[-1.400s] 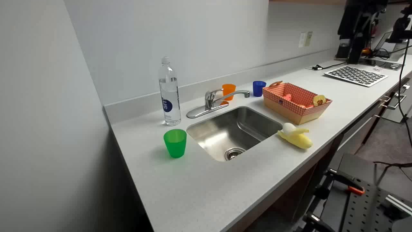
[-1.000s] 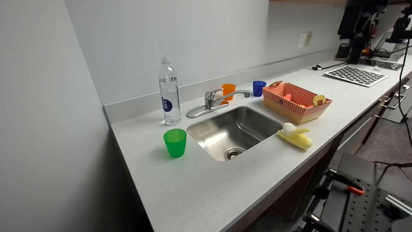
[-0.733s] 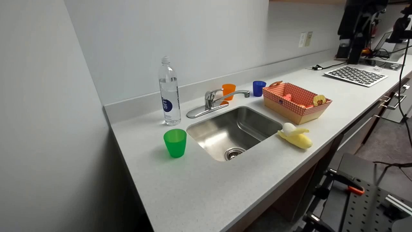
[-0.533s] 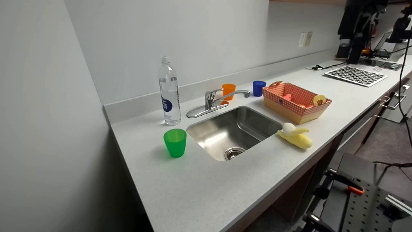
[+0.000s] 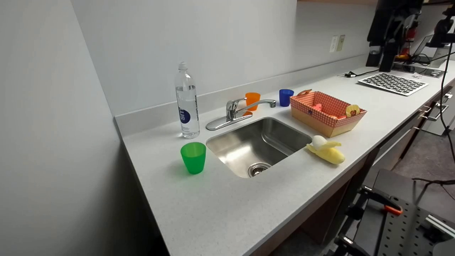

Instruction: Remove the watermelon plush toy from the basket and place it in front of the sink

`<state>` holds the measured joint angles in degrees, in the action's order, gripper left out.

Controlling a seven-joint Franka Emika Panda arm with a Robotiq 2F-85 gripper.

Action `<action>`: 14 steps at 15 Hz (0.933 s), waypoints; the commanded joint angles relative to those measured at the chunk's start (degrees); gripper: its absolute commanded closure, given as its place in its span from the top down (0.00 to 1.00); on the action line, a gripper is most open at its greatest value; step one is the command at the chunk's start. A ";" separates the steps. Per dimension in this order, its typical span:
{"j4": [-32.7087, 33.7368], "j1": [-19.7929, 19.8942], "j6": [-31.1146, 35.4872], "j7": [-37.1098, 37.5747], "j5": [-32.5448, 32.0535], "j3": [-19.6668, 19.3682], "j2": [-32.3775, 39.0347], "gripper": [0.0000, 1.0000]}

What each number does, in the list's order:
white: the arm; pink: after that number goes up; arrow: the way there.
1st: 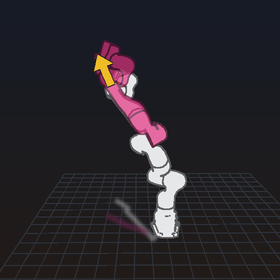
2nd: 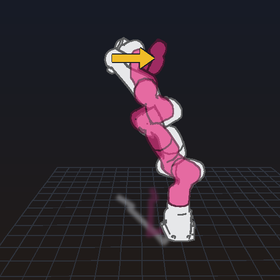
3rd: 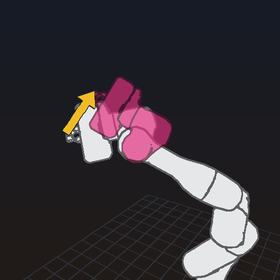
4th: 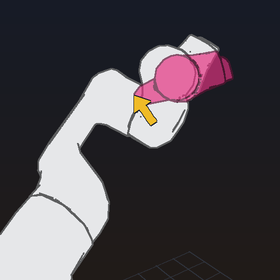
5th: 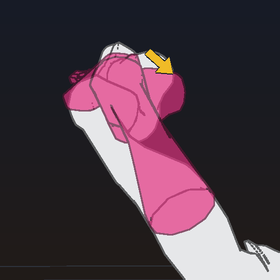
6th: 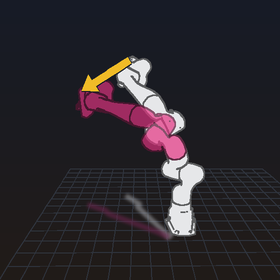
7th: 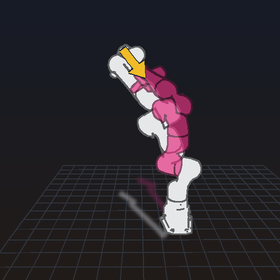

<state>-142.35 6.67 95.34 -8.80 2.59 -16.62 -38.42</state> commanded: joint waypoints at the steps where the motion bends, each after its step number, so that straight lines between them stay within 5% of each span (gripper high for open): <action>1: 0.62 1.57 3.48 0.09 0.36 1.19 2.13 1.00; 14: 2.60 7.11 21.25 3.77 -3.73 0.75 13.02 1.00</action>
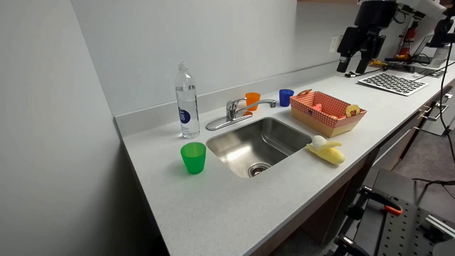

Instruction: Remove the watermelon plush toy from the basket and place it in front of the sink

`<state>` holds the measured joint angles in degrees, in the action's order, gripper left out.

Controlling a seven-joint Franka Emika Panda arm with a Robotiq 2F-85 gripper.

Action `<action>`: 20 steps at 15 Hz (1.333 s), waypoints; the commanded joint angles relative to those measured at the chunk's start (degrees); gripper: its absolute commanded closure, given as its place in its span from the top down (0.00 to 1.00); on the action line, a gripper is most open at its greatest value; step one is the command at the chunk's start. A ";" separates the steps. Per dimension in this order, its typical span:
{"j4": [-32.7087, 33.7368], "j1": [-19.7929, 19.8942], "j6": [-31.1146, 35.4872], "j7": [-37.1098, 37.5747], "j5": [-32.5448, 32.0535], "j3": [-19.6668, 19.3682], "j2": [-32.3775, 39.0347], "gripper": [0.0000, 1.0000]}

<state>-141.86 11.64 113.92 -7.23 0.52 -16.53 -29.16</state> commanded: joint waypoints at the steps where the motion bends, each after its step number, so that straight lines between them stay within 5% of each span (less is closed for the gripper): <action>1: 2.74 2.77 3.63 2.91 -2.21 0.53 5.05 1.00; 12: 11.08 7.38 9.79 10.09 -4.27 -1.46 19.15 1.00; 20: 18.32 7.70 7.39 9.17 2.99 -4.04 26.49 1.00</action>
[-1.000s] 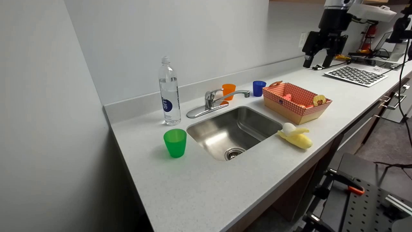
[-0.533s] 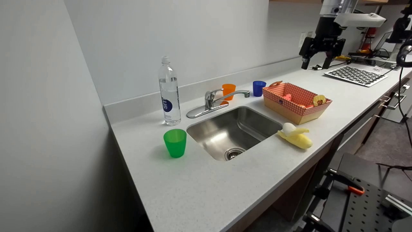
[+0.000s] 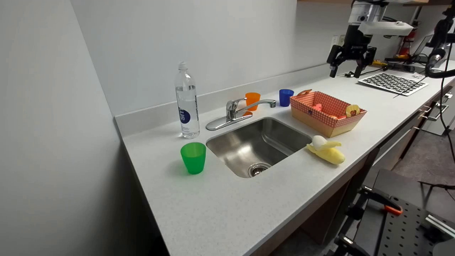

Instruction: Remove the watermelon plush toy from the basket and place it in front of the sink

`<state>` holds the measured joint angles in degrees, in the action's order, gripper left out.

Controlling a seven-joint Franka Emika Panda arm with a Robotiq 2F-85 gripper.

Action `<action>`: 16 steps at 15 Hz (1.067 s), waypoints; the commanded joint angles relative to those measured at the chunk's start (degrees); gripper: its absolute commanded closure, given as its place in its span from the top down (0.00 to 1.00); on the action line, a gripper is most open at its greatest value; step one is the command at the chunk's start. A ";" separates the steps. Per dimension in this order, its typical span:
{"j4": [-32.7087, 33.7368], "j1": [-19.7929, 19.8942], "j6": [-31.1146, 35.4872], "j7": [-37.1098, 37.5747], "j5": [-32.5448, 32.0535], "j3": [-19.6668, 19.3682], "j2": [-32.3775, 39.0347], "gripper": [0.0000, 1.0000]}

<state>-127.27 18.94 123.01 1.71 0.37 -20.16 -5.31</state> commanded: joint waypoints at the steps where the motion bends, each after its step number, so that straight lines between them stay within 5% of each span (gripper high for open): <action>1: 0.88 0.25 -0.18 -0.04 0.90 0.01 0.81 1.00; 16: 5.54 -0.09 1.02 3.51 0.05 0.72 6.02 1.00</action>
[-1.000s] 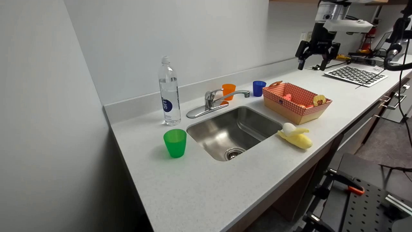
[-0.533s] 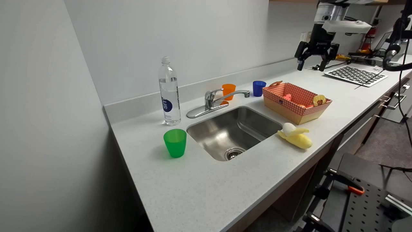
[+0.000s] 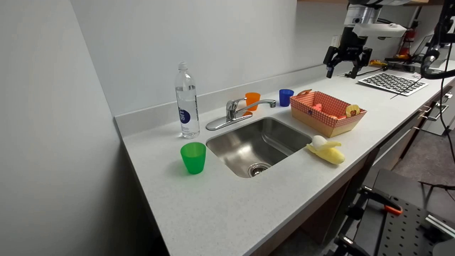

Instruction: Remove the watermelon plush toy from the basket and place it in front of the sink

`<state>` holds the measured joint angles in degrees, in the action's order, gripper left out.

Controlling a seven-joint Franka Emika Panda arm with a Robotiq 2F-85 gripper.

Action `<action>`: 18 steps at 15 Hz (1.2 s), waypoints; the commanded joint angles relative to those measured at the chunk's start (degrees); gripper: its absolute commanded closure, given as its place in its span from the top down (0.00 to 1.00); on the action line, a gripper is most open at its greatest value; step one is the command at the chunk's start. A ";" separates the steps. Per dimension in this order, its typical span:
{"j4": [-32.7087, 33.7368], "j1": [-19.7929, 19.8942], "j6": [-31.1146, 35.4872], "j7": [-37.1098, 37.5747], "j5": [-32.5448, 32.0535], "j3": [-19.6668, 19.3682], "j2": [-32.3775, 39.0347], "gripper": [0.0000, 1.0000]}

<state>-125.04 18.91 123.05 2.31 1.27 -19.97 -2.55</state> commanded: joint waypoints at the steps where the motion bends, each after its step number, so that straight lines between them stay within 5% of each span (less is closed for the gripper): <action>1: 4.43 -0.11 1.07 3.78 -0.92 0.62 4.50 1.00; 18: 17.69 0.68 5.95 7.16 1.78 1.32 24.88 1.00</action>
<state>-110.54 18.74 127.61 9.27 1.65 -19.45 18.71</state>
